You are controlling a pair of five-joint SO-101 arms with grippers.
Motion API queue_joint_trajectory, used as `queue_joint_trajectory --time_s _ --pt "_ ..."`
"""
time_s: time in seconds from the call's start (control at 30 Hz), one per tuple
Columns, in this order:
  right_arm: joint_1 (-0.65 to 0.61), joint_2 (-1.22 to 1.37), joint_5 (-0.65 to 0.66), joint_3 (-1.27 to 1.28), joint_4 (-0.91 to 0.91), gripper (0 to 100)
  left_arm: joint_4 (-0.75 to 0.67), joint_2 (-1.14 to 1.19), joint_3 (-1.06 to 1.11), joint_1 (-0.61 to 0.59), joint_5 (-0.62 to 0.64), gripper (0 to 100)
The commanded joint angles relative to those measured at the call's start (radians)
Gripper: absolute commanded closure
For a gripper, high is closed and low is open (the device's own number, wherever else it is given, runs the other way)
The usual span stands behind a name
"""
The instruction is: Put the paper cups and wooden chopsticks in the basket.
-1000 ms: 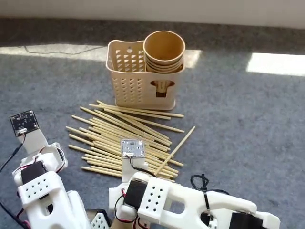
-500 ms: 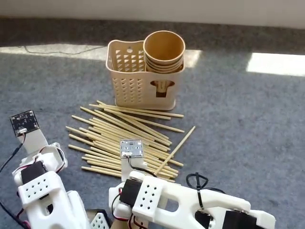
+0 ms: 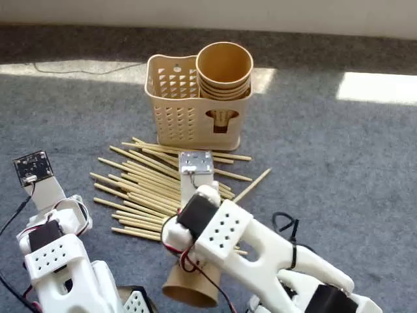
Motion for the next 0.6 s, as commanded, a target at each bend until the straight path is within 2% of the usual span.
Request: queue_joint_trajectory --time_s 0.0,0.27,0.43,0.57 --pt "0.182 -0.074 0.137 -0.088 0.025 82.4 -0.014 -0.012 -0.05 0.001 0.005 81" --pt "0.55 -0.082 0.46 -0.09 0.002 82.4 -0.014 -0.012 -0.05 0.001 0.005 81" --pt "0.677 -0.079 0.517 -0.047 -0.131 82.5 -0.014 -0.012 -0.05 0.001 0.005 81" --pt "0.688 -0.081 0.517 0.024 -0.24 82.5 -0.014 -0.012 -0.05 0.001 0.003 81"
